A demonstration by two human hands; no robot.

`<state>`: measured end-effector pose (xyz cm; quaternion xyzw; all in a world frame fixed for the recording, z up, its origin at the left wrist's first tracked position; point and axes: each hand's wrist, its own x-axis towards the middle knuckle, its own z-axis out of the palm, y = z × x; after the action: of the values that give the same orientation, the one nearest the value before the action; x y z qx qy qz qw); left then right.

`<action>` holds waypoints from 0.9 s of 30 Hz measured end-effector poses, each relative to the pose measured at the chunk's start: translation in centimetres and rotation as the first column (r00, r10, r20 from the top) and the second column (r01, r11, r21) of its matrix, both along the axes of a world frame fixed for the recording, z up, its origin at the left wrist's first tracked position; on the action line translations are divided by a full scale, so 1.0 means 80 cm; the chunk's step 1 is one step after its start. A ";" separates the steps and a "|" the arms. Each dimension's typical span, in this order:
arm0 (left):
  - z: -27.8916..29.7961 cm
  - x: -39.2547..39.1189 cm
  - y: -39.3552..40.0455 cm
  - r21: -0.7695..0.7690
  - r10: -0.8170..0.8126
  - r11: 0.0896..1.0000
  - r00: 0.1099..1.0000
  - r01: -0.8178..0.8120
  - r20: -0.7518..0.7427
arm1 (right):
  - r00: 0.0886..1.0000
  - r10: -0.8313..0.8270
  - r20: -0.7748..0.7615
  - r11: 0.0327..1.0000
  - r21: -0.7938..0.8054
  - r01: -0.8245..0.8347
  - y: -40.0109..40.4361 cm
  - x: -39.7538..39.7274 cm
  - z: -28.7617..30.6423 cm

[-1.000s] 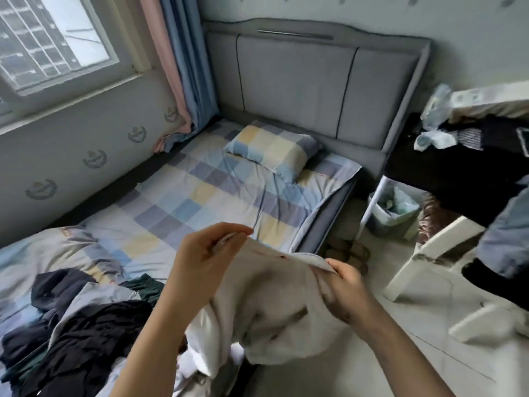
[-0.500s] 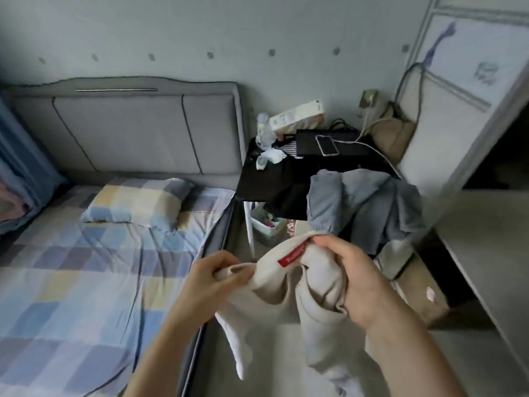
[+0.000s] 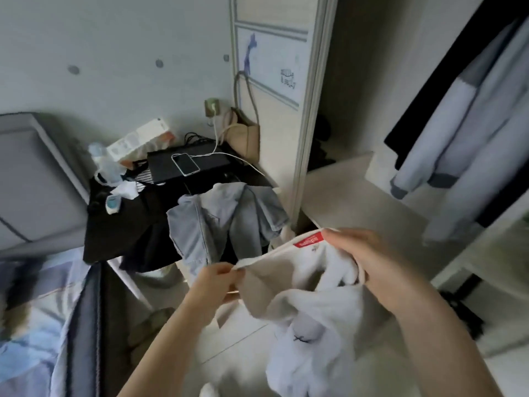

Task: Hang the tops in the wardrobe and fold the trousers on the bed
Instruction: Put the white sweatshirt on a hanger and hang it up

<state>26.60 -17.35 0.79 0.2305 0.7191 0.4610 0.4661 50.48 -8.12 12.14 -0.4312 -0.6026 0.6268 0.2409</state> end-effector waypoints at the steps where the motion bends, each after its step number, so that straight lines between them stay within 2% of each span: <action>1: 0.005 0.003 0.017 0.018 0.040 0.999 0.967 -0.046 0.251 | 0.996 -0.082 0.035 0.997 0.018 0.081 0.008 0.003 -0.002; 2: 0.009 0.004 0.039 0.026 0.038 0.998 0.898 -0.055 0.439 | 0.985 -0.164 0.055 0.986 0.036 0.163 0.019 0.006 -0.009; 3: 0.016 0.004 0.058 0.022 0.023 0.999 0.834 -0.042 0.551 | 0.971 -0.225 0.080 0.974 0.042 0.222 0.028 0.008 -0.012; 5: 0.027 0.004 0.093 0.024 -0.077 0.996 0.760 0.081 0.646 | 0.940 -0.335 0.062 0.942 0.007 0.335 0.049 0.011 -0.022; 6: 0.032 0.003 0.109 0.028 -0.146 0.985 0.724 0.172 0.674 | 0.914 -0.404 0.022 0.912 -0.068 0.405 0.061 0.013 -0.025; 8: 0.043 -0.001 0.142 0.024 -0.286 0.934 0.708 0.356 0.646 | 0.805 -0.586 -0.087 0.783 -0.315 0.536 0.082 0.015 -0.027; 9: 0.047 -0.004 0.154 0.015 -0.356 0.903 0.729 0.429 0.585 | 0.731 -0.672 -0.117 0.699 -0.428 0.573 0.091 0.016 -0.025; 11: 0.052 -0.014 0.190 -0.030 -0.430 0.874 0.799 0.486 0.421 | 0.598 -0.778 -0.191 0.595 -0.528 0.606 0.109 0.020 -0.021; 13: 0.057 -0.027 0.224 -0.009 -0.420 0.891 0.832 0.454 0.362 | 0.559 -0.793 -0.245 0.602 -0.458 0.654 0.117 0.023 -0.016; 16: 0.073 -0.046 0.273 0.054 -0.385 0.904 0.755 0.423 0.530 | 0.570 -0.801 -0.186 0.599 -0.274 0.752 0.127 0.022 -0.007; 19: 0.097 -0.053 0.326 0.062 -0.336 0.917 0.678 0.394 0.654 | 0.451 -0.888 -0.086 0.459 -0.189 0.868 0.139 0.020 0.005; 21: 0.117 -0.051 0.356 0.101 -0.359 0.910 0.642 0.402 0.678 | 0.428 -0.903 -0.044 0.430 -0.031 0.903 0.148 0.017 0.016; 23: 0.141 -0.043 0.380 0.147 -0.420 0.884 0.614 0.445 0.668 | 0.441 -0.897 -0.032 0.436 0.093 0.895 0.152 0.011 0.028; 27: 0.195 -0.032 0.420 0.255 -0.551 0.816 0.566 0.519 0.613 | 0.471 -0.882 -0.004 0.456 0.236 0.858 0.160 0.001 0.052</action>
<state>24.04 16.27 16.40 0.2686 0.3907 0.3650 0.8012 50.60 4.66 16.33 -0.6874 -0.3715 0.3228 0.5341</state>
